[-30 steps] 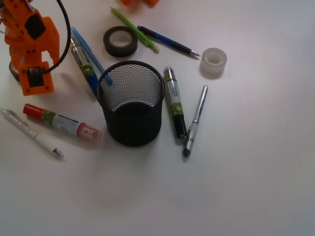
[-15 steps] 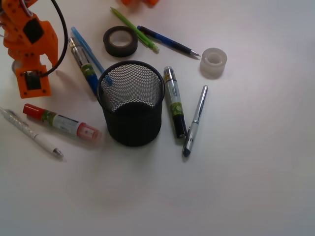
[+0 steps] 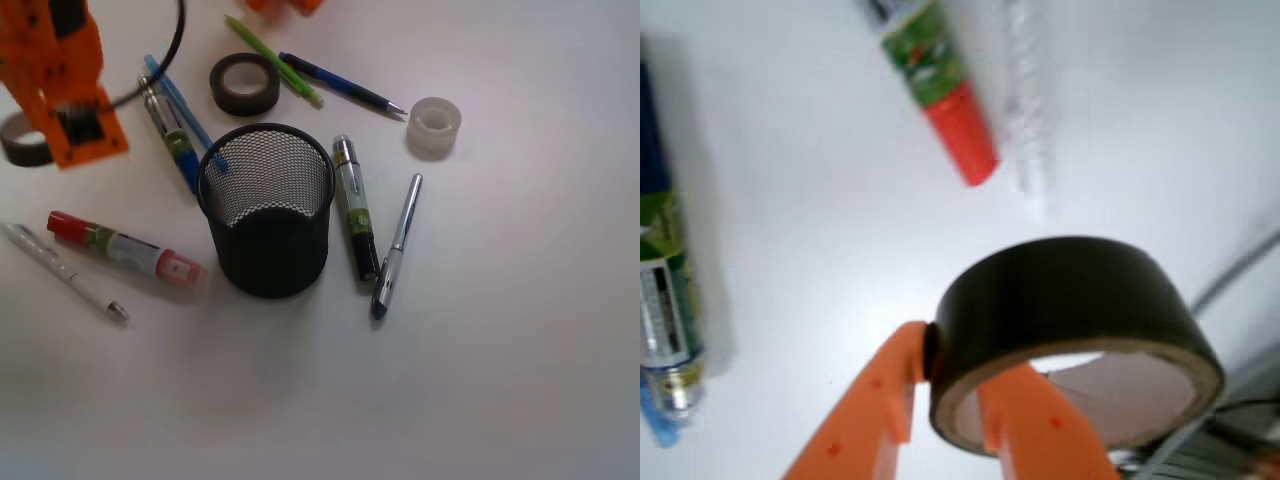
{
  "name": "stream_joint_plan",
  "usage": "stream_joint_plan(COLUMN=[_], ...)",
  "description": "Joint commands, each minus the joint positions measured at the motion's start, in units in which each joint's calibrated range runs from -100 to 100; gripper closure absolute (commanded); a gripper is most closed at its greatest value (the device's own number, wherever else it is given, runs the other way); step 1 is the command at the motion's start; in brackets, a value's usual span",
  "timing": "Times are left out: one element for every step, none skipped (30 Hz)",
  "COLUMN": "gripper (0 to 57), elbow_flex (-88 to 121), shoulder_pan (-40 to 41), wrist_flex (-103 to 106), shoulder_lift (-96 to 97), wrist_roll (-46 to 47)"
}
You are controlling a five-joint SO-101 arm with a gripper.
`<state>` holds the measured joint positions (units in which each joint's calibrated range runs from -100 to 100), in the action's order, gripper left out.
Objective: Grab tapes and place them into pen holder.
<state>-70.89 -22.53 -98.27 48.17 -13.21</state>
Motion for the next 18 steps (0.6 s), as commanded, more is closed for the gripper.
stream_joint_plan(gripper=[57.2,57.2,57.2,57.2,57.2,57.2,57.2,57.2,57.2,57.2,57.2,57.2,57.2,57.2,57.2,57.2,57.2,57.2], elbow_flex=[-15.61,-17.15,-17.88,-17.79,-17.70,-17.43,-16.52,-14.98,-13.26,-9.73,-7.73,-5.56,-3.11,-0.67,1.78,4.13,6.22,8.21], shoulder_pan=[6.57,8.29,9.93,11.50,13.52,15.61,18.08,20.40,22.57,25.63,26.61,27.13,27.50,27.65,27.65,27.50,27.28,27.05], wrist_flex=[-1.20,-1.29,-1.29,-1.29,-1.38,-1.38,-1.38,-1.38,-1.38,-1.38,-1.29,-1.20,-1.20,-1.12,-1.12,-1.03,-0.94,-0.85], shoulder_lift=[-9.45,-10.81,-12.09,-13.45,-14.72,-15.57,-16.68,-17.70,-18.46,-19.06,-19.06,-19.06,-19.06,-19.06,-19.06,-19.06,-19.06,-19.06], wrist_roll=[4.20,4.54,4.59,4.44,4.25,4.05,3.81,3.57,3.22,1.81,1.07,0.34,-0.39,-1.17,-1.86,-2.30,-2.74,-3.08])
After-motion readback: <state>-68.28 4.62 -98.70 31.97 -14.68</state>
